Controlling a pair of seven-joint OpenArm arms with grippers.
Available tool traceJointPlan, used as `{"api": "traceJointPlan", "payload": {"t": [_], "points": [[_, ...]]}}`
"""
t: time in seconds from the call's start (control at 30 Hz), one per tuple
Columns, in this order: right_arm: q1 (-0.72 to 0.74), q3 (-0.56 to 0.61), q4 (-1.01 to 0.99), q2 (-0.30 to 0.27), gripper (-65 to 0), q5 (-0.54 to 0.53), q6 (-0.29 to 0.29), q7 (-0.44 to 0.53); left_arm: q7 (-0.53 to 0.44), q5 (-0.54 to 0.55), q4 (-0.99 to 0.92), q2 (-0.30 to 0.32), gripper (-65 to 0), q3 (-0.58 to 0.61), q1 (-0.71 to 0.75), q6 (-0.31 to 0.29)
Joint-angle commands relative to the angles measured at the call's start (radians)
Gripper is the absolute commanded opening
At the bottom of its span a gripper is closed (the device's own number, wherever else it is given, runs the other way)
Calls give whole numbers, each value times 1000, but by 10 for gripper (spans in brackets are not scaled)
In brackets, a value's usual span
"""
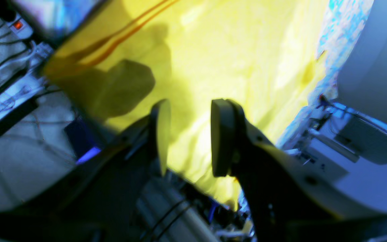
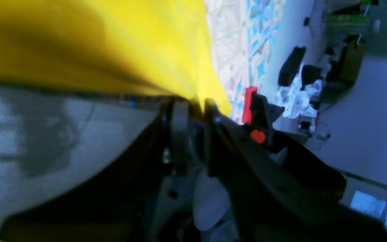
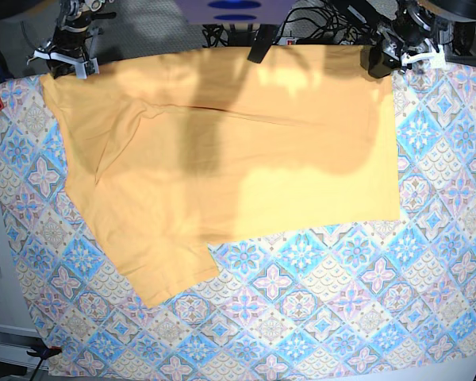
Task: Fold the T-shirt properly
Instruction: 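Hold the shirt edge with both grippers and release it, then move both grippers down along the shirt's sides to its side edges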
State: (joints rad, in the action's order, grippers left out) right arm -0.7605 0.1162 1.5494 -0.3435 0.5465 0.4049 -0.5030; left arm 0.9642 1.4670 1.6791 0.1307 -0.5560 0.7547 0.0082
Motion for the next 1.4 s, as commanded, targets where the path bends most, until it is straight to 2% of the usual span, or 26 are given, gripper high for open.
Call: {"api": "traceJointPlan", "payload": {"t": [0.0, 0.1, 0.17, 0.27, 0.43, 0.8, 0.97, 1.1, 1.2, 1.3, 1.37], "points": [[-11, -2, 15, -7, -522, 13, 16, 0, 6, 16, 14, 10, -449, -5, 2, -11], [-14, -2, 7, -6, -453, 13, 19, 0, 6, 14, 14, 10, -449, -5, -8, -11], [-24, -2, 7, -6, -441, 11, 21, 0, 6, 13, 11, 11, -449, -5, -21, -11], [-26, -2, 6, -6, -439, 8, 21, -7, 6, 13, 11, 11, -449, -5, -30, -11], [-20, 0, 6, -6, -439, 8, 21, -133, 6, 13, 11, 16, -448, -5, -64, -11], [25, -34, 124, -13, -441, 13, 33, -135, 8, -39, 16, 17, -449, -5, -211, -9], [72, -26, 187, -36, -442, 13, 33, -139, 9, -85, 16, 20, -449, -5, -268, -7], [124, -25, 201, -36, -442, 13, 33, -139, 8, -130, 13, 56, -449, -5, -323, -6], [181, -23, 201, -36, -441, 11, 29, -139, 9, -170, 11, 77, -449, -5, -370, -6], [241, 6, 201, -36, -442, 8, -30, -142, 9, -208, -9, 99, -449, -5, -416, -6], [281, 37, 199, -32, -442, 7, -47, -142, 11, -217, -56, 123, -449, -5, -452, -6]]}}
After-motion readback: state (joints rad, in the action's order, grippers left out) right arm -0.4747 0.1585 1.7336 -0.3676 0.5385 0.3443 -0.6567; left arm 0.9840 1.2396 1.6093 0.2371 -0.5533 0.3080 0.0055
